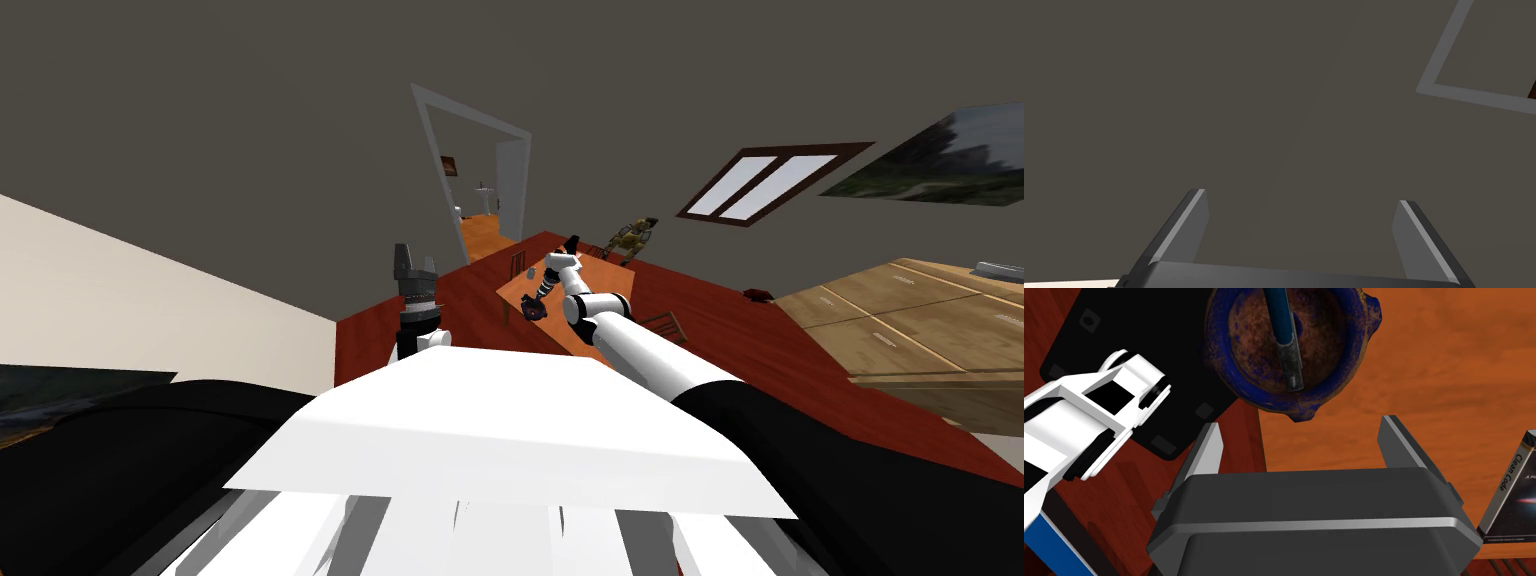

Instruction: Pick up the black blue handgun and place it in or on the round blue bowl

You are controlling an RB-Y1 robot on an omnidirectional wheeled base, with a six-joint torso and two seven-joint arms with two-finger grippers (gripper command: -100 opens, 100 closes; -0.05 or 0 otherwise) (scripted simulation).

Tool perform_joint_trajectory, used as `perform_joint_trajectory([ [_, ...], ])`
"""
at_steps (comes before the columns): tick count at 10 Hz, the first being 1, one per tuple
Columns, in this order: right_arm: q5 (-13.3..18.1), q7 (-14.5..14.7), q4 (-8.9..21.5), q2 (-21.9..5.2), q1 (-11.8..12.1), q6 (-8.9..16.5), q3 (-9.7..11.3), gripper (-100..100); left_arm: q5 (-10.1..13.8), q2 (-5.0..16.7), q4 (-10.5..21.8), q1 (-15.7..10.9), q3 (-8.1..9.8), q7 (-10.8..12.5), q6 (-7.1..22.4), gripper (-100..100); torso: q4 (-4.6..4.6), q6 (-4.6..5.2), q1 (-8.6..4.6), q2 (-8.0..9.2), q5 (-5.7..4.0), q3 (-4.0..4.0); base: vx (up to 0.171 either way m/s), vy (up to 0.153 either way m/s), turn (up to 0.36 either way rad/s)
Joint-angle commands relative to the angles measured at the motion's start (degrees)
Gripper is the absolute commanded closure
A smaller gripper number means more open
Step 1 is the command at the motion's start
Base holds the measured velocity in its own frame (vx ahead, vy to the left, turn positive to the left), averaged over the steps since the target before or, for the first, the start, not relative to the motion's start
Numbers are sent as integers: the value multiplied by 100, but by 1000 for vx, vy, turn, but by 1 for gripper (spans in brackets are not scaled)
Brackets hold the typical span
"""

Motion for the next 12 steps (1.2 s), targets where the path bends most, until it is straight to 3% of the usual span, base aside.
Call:
perform_joint_trajectory([
  [1,52,7,286,51,-286,5,59,-100,0,0,0,0,0,0,0,0,0,0,0,0,0,0,-8,-5,-123],
  [2,52,7,414,51,-514,5,59,-100,0,0,0,-1,-1,0,0,0,0,-7,7,-1,2,0,-2,-3,24],
  [6,48,16,525,43,-563,-56,55,-100,0,0,0,-1,-1,0,0,0,-2,-6,10,-3,2,-2,0,0,5],
  [7,48,14,512,44,-559,-43,55,0,0,0,0,-1,-1,0,0,0,-2,-6,10,-3,2,-3,0,0,0],
  [12,48,14,513,44,-559,-44,55,0,0,0,0,-1,-1,0,0,0,-2,-6,10,-3,2,-3,0,0,0],
])
